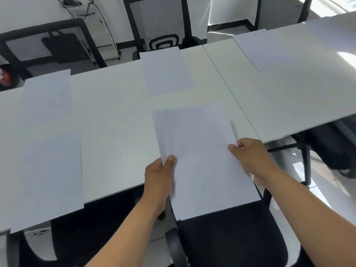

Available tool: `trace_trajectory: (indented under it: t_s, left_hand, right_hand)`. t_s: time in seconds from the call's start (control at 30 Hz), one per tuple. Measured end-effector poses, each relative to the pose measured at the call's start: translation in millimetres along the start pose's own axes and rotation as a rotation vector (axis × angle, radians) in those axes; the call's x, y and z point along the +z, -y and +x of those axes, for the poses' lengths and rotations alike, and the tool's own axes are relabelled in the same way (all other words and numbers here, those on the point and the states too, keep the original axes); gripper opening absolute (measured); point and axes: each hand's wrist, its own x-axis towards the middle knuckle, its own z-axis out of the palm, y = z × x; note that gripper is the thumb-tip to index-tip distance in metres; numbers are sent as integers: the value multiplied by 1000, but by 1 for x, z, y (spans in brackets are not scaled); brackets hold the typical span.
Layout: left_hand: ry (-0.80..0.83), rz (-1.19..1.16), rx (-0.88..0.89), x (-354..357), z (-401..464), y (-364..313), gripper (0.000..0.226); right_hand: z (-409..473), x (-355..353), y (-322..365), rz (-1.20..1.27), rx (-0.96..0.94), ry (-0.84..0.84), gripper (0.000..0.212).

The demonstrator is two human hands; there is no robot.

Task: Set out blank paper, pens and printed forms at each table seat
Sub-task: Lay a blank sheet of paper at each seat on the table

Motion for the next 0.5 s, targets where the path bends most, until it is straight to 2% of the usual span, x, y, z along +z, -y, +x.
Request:
trace_trajectory:
  t_s: [0.13, 0.37, 0.5]
  left_hand:
    - [32, 13, 13, -7, 19, -7, 35]
    - [-8, 22, 10, -30, 39, -8, 33]
    - [-38, 0, -4, -42, 41, -7, 29]
  right_hand:
    - [14, 7, 5, -30, -6, -31, 51]
    - [38, 20, 12, -79, -24, -88, 48]
    - [55, 19, 9, -212, -52, -136, 40]
